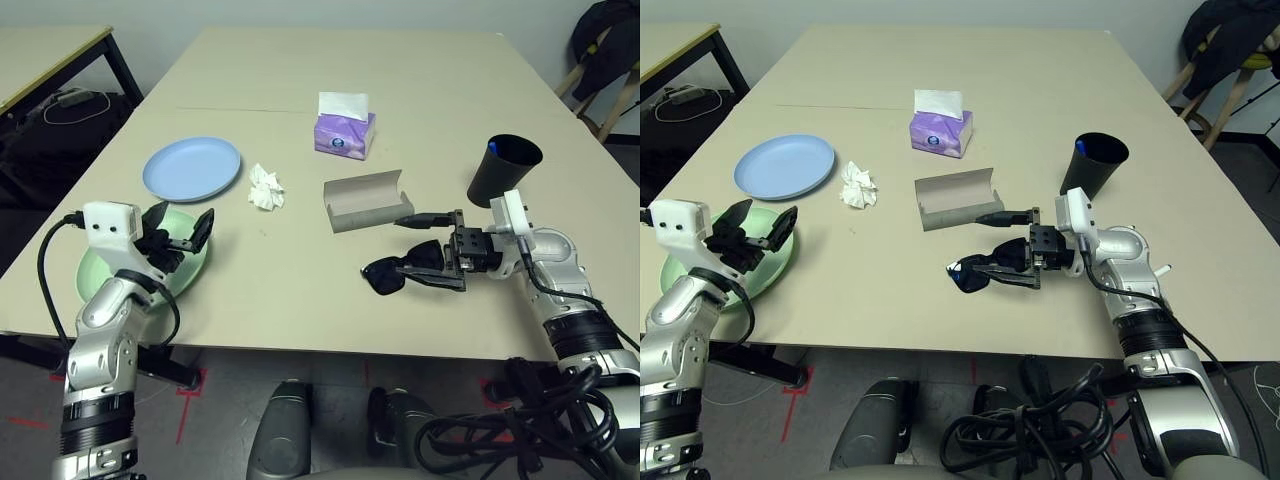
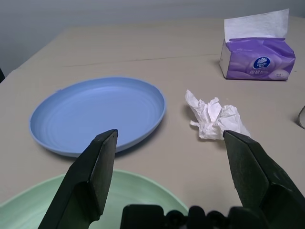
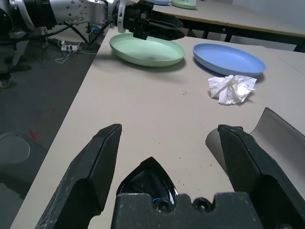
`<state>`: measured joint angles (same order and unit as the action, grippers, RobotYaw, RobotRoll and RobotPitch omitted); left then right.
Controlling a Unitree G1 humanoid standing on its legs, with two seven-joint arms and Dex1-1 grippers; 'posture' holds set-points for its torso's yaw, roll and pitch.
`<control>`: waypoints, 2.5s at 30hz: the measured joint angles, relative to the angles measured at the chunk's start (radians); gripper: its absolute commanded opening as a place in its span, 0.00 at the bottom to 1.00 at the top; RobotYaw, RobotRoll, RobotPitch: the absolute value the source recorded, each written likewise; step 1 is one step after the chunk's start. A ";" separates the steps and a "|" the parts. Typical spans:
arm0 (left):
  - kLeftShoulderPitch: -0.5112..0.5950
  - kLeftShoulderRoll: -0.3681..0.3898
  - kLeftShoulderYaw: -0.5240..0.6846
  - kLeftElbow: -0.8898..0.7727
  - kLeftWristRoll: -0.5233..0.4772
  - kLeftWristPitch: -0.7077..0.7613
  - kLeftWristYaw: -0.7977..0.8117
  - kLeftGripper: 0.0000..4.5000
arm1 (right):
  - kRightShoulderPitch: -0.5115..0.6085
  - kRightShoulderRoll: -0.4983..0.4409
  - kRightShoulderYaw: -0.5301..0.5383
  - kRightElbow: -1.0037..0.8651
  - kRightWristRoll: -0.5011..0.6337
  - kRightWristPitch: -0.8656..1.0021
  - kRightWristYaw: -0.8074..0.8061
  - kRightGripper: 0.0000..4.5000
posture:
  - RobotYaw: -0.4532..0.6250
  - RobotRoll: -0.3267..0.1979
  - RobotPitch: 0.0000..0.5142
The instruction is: Organize and tidy the items on the table.
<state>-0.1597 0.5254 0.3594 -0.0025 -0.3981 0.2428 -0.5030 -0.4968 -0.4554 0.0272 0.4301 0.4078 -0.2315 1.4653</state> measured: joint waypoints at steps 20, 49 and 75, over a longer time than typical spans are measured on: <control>-0.151 0.466 0.065 0.262 -0.094 0.697 -0.073 1.00 | 0.046 0.012 0.001 -0.049 0.009 0.017 -0.019 0.99 | 0.61 0.62 0.19; -0.189 0.548 -0.016 0.560 0.060 0.706 -0.135 0.28 | 0.057 0.016 0.002 -0.113 0.008 0.046 -0.045 1.00 | 0.61 0.62 0.19; -0.326 0.432 0.146 0.449 0.019 0.986 -0.018 0.00 | 0.054 0.018 0.005 -0.115 -0.003 0.050 -0.052 1.00 | 0.61 0.62 0.19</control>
<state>-0.4859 0.9577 0.5053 0.4466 -0.3791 1.2293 -0.5207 -0.4426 -0.4371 0.0322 0.3155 0.4053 -0.1818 1.4132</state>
